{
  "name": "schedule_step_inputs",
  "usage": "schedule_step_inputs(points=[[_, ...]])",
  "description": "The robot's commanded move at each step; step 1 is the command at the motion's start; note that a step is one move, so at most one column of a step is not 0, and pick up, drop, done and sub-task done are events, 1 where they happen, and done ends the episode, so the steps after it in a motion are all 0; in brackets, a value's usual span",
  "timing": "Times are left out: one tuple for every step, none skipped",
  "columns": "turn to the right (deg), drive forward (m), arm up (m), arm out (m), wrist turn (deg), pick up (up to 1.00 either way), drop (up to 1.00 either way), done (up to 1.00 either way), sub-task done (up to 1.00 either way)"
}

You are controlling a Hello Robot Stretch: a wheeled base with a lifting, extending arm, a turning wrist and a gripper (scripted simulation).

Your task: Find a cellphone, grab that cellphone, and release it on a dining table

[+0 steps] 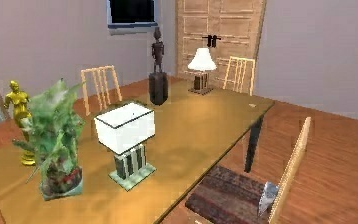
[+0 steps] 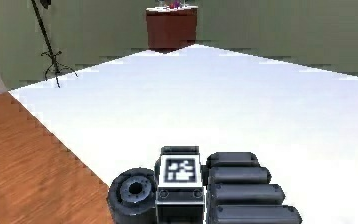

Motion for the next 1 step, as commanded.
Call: schedule_step_inputs(points=[[-30.0,0.00,0.00,0.00,0.0,0.00,0.00,0.00,0.00]])
